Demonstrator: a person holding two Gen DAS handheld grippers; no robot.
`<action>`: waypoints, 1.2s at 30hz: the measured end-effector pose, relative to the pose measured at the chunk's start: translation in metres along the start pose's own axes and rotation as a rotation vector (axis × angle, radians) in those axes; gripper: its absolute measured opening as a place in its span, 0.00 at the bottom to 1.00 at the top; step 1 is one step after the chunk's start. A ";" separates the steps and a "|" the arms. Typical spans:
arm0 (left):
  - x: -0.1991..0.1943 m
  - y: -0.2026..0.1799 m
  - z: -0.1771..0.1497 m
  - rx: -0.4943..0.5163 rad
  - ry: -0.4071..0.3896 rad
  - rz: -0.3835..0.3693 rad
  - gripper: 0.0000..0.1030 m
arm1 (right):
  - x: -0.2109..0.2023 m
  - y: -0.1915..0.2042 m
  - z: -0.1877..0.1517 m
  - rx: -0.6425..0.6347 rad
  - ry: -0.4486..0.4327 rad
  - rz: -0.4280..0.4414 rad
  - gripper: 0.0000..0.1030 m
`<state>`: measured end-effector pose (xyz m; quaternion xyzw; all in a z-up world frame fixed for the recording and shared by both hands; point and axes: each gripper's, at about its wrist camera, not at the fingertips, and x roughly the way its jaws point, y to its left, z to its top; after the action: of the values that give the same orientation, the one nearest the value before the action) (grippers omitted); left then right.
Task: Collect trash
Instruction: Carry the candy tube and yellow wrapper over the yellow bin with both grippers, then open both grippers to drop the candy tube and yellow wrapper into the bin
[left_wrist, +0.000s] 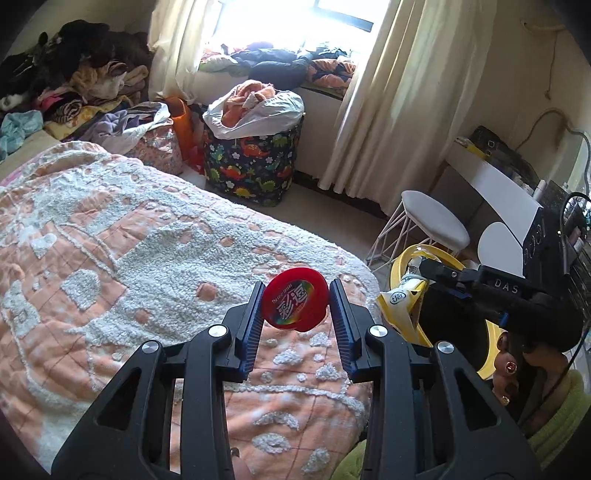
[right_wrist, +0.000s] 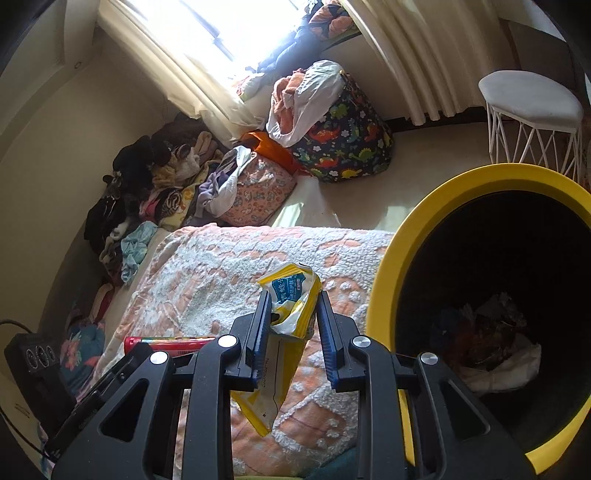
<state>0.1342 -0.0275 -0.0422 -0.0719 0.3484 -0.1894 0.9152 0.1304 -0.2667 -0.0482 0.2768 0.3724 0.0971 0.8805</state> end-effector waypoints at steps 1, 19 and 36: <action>0.000 -0.003 0.000 0.002 0.000 -0.004 0.27 | -0.003 -0.003 0.001 0.001 -0.008 -0.011 0.23; 0.017 -0.069 0.007 0.118 0.009 -0.078 0.27 | -0.049 -0.079 0.013 0.111 -0.123 -0.180 0.23; 0.046 -0.136 -0.001 0.244 0.063 -0.167 0.27 | -0.085 -0.143 0.010 0.209 -0.179 -0.315 0.24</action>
<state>0.1242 -0.1707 -0.0353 0.0173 0.3443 -0.3079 0.8868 0.0728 -0.4213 -0.0711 0.3126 0.3394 -0.1058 0.8809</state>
